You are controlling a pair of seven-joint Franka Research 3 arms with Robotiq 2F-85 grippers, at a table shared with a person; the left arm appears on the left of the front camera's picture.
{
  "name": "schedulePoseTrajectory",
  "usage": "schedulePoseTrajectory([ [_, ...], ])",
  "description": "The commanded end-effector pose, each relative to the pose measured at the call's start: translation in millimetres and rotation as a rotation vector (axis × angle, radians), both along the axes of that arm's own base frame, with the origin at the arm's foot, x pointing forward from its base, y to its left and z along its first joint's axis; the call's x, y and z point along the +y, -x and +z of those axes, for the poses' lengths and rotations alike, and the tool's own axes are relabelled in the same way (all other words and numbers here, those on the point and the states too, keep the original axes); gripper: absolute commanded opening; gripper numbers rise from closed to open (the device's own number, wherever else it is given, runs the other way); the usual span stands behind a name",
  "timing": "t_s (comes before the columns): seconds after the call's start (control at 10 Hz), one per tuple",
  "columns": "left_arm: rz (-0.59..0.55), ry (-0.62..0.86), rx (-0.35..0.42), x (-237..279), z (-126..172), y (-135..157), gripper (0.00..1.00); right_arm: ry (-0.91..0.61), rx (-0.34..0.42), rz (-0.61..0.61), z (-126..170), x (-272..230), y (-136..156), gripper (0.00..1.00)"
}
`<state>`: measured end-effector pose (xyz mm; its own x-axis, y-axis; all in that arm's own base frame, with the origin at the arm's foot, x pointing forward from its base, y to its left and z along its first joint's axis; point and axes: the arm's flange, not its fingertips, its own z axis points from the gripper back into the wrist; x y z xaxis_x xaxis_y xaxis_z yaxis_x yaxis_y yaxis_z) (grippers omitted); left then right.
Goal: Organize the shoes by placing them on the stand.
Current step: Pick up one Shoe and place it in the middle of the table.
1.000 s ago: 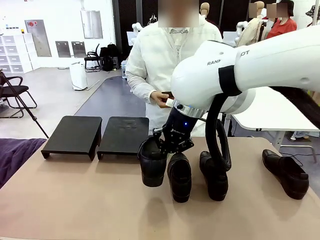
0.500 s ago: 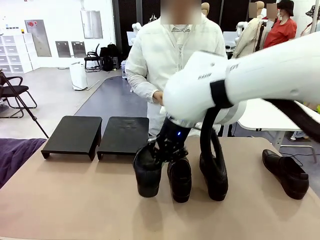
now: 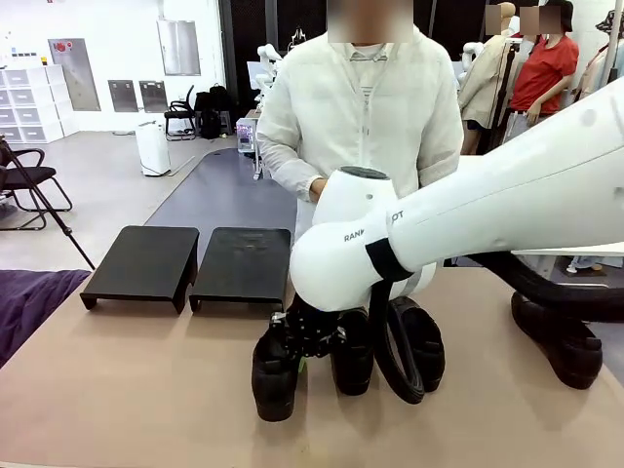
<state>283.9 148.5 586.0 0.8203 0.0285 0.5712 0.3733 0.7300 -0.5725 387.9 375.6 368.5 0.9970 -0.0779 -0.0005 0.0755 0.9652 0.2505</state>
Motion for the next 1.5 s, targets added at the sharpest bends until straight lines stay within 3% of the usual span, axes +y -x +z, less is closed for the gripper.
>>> schedulePoseTrajectory([
  [0.0,-0.015,0.011,-0.017,1,1,0,1.00,0.014,0.015,-0.018,3,21,-18,0.00],
  [0.1,-0.015,0.011,-0.017,1,1,0,1.00,0.004,0.040,0.007,0,22,-21,0.20],
  [0.2,-0.015,0.011,-0.017,1,1,0,1.00,0.012,0.050,0.026,-1,22,-21,0.79],
  [0.3,-0.015,0.011,-0.017,1,1,0,1.00,0.003,0.058,0.036,0,21,-22,1.00],
  [0.5,-0.015,0.011,-0.017,1,1,0,1.00,-0.015,0.054,0.061,10,14,-18,1.00],
  [0.7,-0.015,0.011,-0.017,1,1,0,1.00,-0.056,0.037,0.101,46,-12,-10,1.00],
  [1.0,-0.015,0.011,-0.017,1,1,0,1.00,-0.149,0.099,0.228,112,-69,18,1.00],
  [1.2,-0.015,0.011,-0.017,1,1,0,1.00,-0.112,0.127,0.278,106,-51,20,1.00],
  [1.4,-0.015,0.011,-0.017,1,1,0,1.00,-0.105,0.118,0.432,88,16,10,1.00],
])
